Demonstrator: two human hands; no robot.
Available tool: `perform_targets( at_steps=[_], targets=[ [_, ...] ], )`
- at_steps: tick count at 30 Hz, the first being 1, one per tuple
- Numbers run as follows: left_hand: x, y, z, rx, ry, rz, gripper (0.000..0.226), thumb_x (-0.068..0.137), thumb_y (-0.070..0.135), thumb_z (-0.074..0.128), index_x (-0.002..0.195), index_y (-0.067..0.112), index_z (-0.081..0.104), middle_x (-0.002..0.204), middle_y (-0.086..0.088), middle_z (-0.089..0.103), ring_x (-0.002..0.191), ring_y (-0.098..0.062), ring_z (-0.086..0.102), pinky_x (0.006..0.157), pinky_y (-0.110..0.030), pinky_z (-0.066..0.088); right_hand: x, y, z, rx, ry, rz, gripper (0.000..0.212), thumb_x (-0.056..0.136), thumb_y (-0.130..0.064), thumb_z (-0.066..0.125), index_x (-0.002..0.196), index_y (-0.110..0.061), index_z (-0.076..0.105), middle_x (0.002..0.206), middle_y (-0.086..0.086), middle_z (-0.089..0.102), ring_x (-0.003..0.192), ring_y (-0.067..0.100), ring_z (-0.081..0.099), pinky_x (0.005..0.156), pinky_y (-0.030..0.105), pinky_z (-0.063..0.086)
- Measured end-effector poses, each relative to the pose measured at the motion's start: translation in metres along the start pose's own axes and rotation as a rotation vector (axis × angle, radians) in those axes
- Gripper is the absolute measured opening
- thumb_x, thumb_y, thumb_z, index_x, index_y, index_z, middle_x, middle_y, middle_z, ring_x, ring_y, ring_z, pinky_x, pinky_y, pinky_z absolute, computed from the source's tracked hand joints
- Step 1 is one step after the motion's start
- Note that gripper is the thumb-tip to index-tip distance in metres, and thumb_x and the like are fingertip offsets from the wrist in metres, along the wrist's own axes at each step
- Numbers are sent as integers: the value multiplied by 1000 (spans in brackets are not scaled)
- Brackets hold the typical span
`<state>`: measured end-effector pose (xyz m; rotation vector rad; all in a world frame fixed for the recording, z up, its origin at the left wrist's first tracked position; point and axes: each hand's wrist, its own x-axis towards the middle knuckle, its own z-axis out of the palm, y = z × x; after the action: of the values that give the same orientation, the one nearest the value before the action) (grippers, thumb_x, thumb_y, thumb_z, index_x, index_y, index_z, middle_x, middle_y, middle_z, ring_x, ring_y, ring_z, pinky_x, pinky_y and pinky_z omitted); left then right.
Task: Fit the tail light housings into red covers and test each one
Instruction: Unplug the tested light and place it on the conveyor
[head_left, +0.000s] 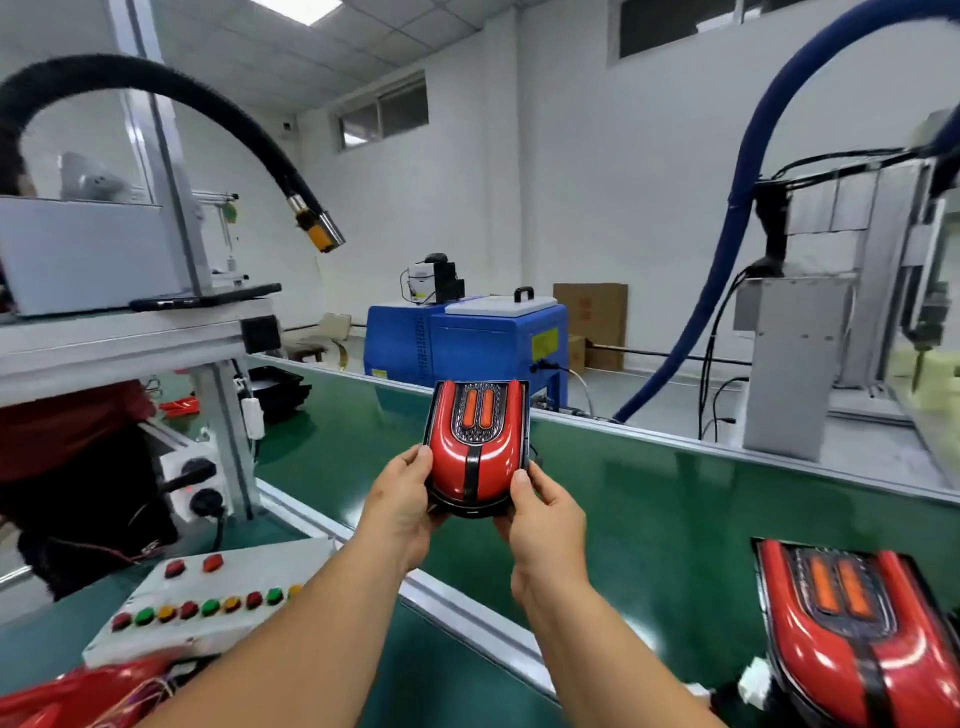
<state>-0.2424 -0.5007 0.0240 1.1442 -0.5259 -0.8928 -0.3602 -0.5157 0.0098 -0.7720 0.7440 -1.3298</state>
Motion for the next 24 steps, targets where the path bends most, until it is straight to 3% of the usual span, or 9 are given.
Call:
perform_targets(
  at_steps=[5,10,15,21,23,24],
  targets=[
    [-33,-55,48,63,-145,-81,28,104,25,46,124,12,61,101,-3,73,73,-9,67,53,-25,50,-17,-6,-79,-35,206,-48,31,98,-7,53,128,-7,60,117,10,68,105,25,67,97,47,52],
    [-58,-95,79,156,-248,-168,28,104,23,45,125,10,59,102,-5,72,73,-11,65,55,-24,48,-29,-7,-134,-36,385,0,35,99,-10,52,134,-7,55,126,11,64,112,27,62,101,49,48],
    [-66,-108,89,333,-311,-239,26,104,23,45,100,13,68,85,-5,77,70,-15,69,59,-26,50,-41,-1,-152,-72,467,83,37,97,-6,50,133,-12,57,117,6,65,106,27,61,101,49,47],
    [-67,-121,93,529,-359,-256,32,103,25,47,90,12,73,89,-10,77,82,-22,70,74,-33,54,-54,-2,-157,-167,464,123,51,91,4,51,140,-7,48,134,17,56,122,36,54,110,53,37],
    [-69,-123,95,530,-356,-255,30,102,25,50,90,12,75,91,-12,76,85,-24,70,83,-37,56,-57,-10,-156,-162,444,152,53,88,8,49,138,-10,49,127,14,57,115,26,54,112,47,35],
    [-70,-124,96,526,-354,-237,27,101,25,52,95,13,75,96,-11,76,91,-25,70,90,-40,55,-60,-15,-159,-167,403,135,43,87,11,48,124,-8,56,115,14,59,102,22,53,108,36,34]
  ],
)
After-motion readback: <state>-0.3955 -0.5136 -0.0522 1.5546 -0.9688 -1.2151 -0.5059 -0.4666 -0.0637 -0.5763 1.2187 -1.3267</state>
